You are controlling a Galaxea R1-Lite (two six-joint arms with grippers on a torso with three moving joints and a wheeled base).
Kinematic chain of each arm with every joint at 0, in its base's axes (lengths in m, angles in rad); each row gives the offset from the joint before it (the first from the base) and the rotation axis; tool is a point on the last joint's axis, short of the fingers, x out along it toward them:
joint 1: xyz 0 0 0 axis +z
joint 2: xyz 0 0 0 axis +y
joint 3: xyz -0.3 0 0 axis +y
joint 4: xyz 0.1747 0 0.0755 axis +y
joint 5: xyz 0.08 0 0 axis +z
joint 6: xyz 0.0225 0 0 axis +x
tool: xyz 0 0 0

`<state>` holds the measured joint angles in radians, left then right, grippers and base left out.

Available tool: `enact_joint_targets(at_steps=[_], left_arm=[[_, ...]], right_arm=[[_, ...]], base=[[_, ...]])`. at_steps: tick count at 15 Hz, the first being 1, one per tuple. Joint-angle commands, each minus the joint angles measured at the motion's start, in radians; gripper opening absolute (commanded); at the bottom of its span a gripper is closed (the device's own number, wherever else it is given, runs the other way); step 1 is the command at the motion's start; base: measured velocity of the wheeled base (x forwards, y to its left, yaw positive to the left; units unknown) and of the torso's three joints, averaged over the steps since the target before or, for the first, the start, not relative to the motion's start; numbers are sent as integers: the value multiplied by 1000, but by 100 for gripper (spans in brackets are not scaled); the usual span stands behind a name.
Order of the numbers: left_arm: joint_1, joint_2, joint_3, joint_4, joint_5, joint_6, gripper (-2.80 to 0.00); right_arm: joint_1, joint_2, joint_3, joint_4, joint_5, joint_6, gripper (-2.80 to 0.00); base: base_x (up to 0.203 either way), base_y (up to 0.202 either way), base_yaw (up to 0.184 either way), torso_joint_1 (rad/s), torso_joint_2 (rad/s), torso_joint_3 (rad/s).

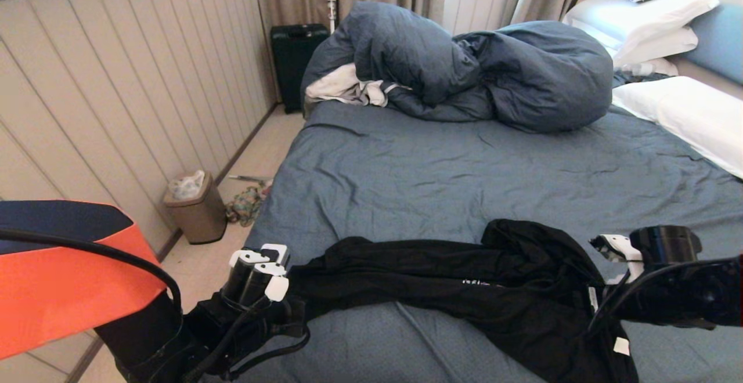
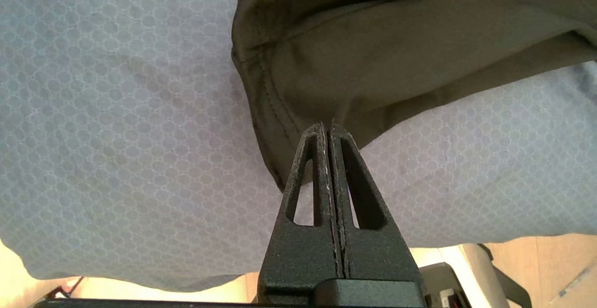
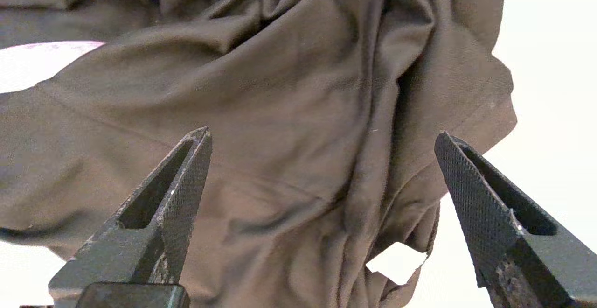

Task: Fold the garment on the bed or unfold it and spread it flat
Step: Unford the black T-shirt

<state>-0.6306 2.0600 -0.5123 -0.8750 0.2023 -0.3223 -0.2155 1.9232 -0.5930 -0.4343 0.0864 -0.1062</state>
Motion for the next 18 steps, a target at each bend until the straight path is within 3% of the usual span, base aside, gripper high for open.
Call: enact_joint_targets(at_steps=[1, 11, 12, 18], left_arm=[[0, 2, 0, -6, 2, -3, -280], [2, -9, 0, -7, 2, -3, -280], [0, -9, 0, -7, 2, -3, -280], [0, -12, 0, -9, 2, -3, -280]], right_arm=[[10, 2, 2, -3, 3, -1, 0], [46, 101, -41, -8, 0, 18, 0], [48, 105, -42, -9, 0, 19, -280], [59, 76, -30, -9, 1, 34, -280]], base=[[0, 0, 0, 0, 0, 0], [0, 0, 0, 0, 0, 0], [0, 0, 0, 0, 0, 0], [0, 0, 0, 0, 0, 0]])
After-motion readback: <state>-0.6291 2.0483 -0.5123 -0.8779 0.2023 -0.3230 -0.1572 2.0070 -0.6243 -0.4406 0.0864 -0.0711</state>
